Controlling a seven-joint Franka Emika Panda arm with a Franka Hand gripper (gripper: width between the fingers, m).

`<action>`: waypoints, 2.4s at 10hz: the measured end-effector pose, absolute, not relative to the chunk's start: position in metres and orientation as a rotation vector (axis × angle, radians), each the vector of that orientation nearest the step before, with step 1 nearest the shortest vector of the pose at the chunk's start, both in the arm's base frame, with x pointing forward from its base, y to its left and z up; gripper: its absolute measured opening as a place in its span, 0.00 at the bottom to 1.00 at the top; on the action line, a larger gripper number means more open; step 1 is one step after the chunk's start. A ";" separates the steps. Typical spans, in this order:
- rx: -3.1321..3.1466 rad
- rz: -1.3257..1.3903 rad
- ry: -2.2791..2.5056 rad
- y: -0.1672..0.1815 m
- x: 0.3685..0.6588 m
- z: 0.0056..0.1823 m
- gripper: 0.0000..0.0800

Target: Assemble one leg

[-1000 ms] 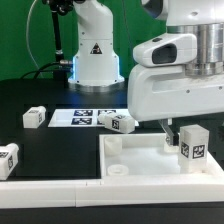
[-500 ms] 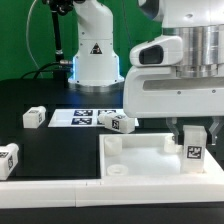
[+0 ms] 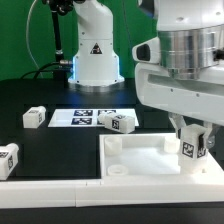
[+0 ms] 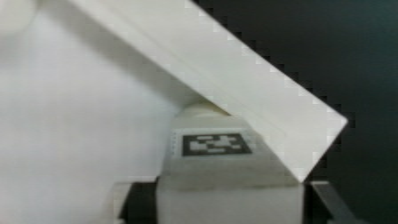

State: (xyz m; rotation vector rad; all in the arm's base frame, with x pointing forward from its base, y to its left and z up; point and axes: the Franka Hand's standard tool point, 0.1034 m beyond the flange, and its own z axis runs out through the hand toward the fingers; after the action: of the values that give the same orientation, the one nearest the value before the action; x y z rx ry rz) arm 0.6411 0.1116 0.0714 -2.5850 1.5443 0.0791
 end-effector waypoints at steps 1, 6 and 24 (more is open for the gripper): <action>-2.448 0.114 1.719 0.113 0.641 0.071 0.36; -2.229 0.151 1.977 0.112 0.642 0.071 0.36; -2.976 -0.041 0.685 0.103 0.644 0.070 0.36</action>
Offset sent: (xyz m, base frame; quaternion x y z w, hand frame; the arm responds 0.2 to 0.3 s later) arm 0.0102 -0.0052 0.0052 0.0156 -0.0139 0.2035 0.9789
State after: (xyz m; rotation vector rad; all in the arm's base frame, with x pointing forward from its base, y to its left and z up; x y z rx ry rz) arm 0.6443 0.1031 0.0699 -2.9757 0.6847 -0.0410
